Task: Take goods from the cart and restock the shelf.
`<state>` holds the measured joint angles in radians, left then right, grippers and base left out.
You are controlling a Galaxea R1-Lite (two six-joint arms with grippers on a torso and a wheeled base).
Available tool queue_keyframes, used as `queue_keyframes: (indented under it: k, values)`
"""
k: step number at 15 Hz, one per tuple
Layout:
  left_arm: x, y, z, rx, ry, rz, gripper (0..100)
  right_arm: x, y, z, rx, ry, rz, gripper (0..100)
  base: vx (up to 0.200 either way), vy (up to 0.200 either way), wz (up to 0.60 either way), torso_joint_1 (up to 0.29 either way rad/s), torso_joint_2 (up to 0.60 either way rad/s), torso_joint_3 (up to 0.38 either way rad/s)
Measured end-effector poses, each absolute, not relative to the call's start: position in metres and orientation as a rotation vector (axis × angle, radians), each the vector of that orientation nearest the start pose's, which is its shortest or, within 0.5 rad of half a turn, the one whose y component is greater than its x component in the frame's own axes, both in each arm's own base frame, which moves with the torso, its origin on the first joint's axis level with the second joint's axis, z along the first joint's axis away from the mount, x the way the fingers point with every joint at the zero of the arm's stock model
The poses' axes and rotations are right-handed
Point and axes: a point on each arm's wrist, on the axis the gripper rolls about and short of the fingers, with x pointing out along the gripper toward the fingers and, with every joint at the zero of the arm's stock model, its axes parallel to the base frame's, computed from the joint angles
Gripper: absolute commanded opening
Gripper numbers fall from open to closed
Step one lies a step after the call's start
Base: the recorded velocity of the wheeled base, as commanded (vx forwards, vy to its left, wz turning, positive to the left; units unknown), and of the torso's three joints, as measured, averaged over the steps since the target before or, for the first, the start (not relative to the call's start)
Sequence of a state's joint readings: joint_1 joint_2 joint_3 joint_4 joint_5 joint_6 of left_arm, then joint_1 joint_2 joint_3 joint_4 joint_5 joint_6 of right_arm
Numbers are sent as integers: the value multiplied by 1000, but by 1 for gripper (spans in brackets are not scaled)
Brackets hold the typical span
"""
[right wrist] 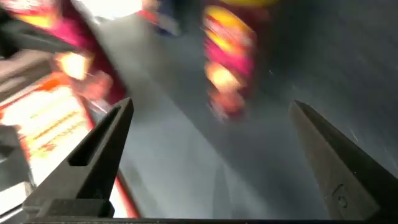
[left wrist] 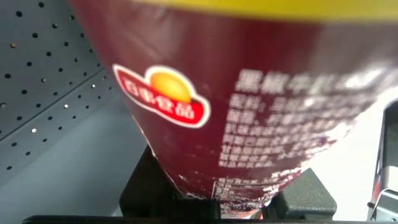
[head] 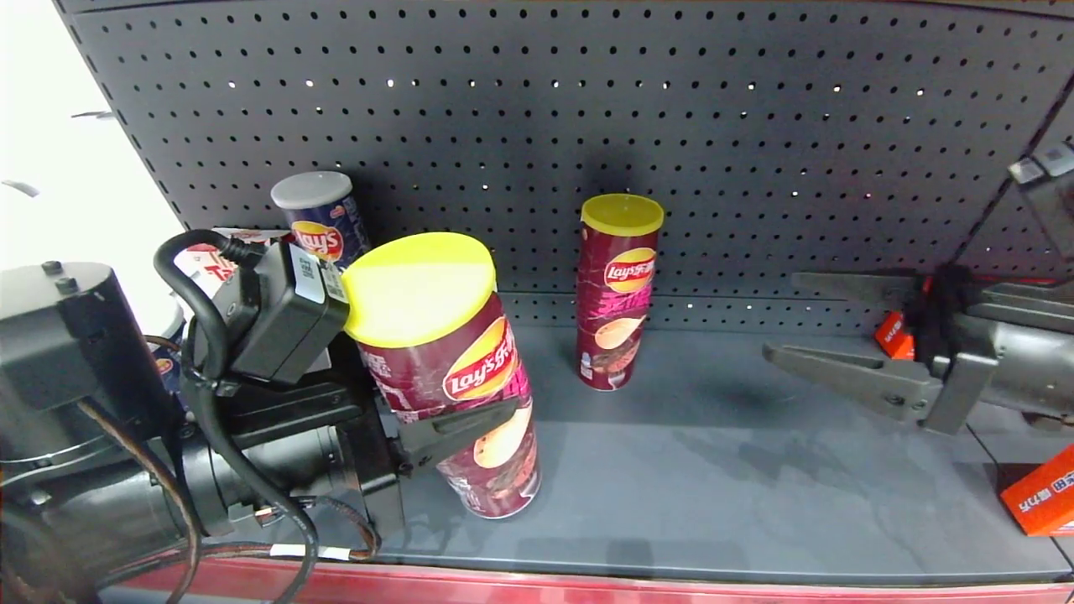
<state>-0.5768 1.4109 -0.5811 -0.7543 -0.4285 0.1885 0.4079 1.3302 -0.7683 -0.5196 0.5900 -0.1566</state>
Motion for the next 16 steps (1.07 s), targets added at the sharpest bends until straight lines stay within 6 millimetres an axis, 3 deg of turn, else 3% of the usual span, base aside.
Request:
queue_keyframes:
  k: [4,8,12,16]
  values:
    - [184,-130,209,179,-10,-1007,0,249,124,240,-159,-99,1268,100,0,0,0,0,0,0]
    - [185,-130,210,178,-14,-1005,0,299,144,241,-177,-164,1312,100,0,0,0,0,0,0]
    - [185,-130,210,177,-13,-1004,0,333,147,235,-182,-171,1286,100,0,0,0,0,0,0]
    - [185,-128,207,179,-3,-996,0,347,141,226,-181,-156,1260,100,0,0,0,0,0,0]
